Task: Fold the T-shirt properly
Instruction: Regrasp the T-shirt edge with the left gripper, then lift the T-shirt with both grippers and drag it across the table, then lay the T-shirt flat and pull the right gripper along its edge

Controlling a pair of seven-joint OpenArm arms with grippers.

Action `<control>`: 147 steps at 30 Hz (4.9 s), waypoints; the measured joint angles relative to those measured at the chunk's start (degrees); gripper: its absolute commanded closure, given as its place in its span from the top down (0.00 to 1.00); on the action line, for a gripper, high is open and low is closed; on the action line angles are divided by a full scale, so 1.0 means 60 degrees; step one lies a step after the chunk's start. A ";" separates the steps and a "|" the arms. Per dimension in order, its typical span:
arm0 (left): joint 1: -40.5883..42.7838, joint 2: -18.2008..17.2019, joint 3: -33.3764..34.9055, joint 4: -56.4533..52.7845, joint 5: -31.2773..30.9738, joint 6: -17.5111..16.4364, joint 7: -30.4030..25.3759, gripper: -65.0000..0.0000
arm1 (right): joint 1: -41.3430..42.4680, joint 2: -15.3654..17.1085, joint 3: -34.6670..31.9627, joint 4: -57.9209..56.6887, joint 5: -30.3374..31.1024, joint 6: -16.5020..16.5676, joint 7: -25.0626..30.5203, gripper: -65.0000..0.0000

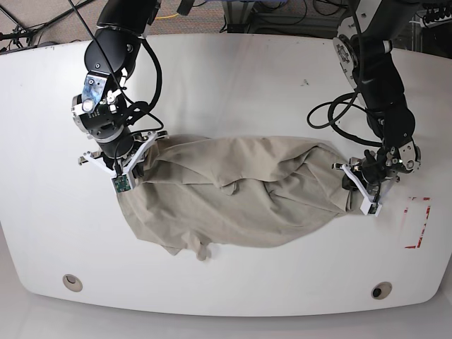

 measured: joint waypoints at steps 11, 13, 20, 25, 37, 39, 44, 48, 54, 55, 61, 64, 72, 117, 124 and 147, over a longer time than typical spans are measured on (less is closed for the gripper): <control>0.0164 -0.0022 -0.0007 0.2146 -0.0040 0.0004 0.1075 0.00 | 0.0025 0.0000 -0.0007 -0.0208 -0.0036 -0.0004 0.0000 0.00; 0.0215 -0.0015 -0.0007 0.2470 -0.0055 0.0000 0.1370 0.00 | 0.0025 0.0000 -0.0007 -0.0215 -0.0033 -0.0004 0.0004 0.00; 0.0306 0.0011 -0.0011 0.3952 -0.0073 -0.0004 0.2404 0.00 | 0.0339 0.0004 0.0000 -0.0233 -0.0040 -0.0004 0.0004 0.00; 0.0098 0.0022 -0.0025 0.5173 -0.0076 -0.0007 0.3348 0.00 | 0.0812 0.0146 0.0000 -0.0233 -0.0102 0.0004 -0.0011 0.00; -0.1920 0.0040 -0.0033 0.5825 -0.0102 -0.0004 0.4936 0.00 | 0.2947 0.1053 -0.0058 -0.0259 -0.0036 0.0055 -0.0131 0.00; -0.2269 0.0047 -0.0033 0.5985 -0.0109 -0.0007 0.5031 0.00 | 0.3388 0.1253 -0.0066 -0.0270 -0.0069 0.0073 -0.0270 0.00; -0.3279 0.0044 -0.0033 0.6200 -0.0109 -0.0007 0.5723 0.00 | 0.4612 0.1785 -0.0087 -0.0288 0.0073 0.0076 -0.0801 0.00; -0.4156 0.0036 -0.0036 0.6422 -0.0106 -0.0004 0.6058 0.00 | 0.5621 0.2142 -0.0106 -0.0284 0.0076 0.0098 -0.1086 0.00; -0.5333 -0.0004 -0.0033 0.6444 -0.0098 -0.0004 0.6065 0.00 | 0.6699 0.2579 -0.0936 -0.0459 0.0142 0.0098 -0.1206 0.00; -0.5504 -0.0011 -0.0036 0.6441 -0.0106 -0.0004 0.6076 0.00 | 0.6819 0.2605 -0.0998 -0.0455 0.0135 0.0146 -0.1253 0.00; -0.6524 -0.0321 -0.0029 0.6448 -0.0106 -0.0004 0.6659 0.00 | 0.7581 0.2725 -0.1020 -0.0091 0.0102 0.0142 -0.2062 0.00; -0.6841 -0.0339 -0.0036 0.6455 -0.0073 0.0000 0.6721 0.00 | 0.7861 0.2747 -0.1005 0.0062 0.0069 0.0098 -0.2116 0.00; -0.6743 -0.0335 -0.0025 0.6499 -0.0080 0.0000 0.6728 0.00 | 0.7420 0.2692 -0.0998 0.0233 0.0076 0.0098 -0.2160 0.00; 0.4932 -0.1078 -0.1111 0.8878 -0.0291 -0.0004 0.5971 0.00 | -0.1122 -0.0568 0.2656 0.0623 0.0823 0.1661 -0.2138 0.00; 0.4954 -0.1082 -0.1100 0.8859 -0.0255 -0.0004 0.5683 0.00 | -0.2087 -0.0452 0.2670 0.0623 0.2852 0.1643 -0.2124 0.27; 0.4972 -0.1104 -0.1067 0.8841 -0.0219 -0.0004 0.5679 0.00 | -0.0608 0.1694 0.1730 -0.1949 0.6546 0.1606 -0.2160 0.58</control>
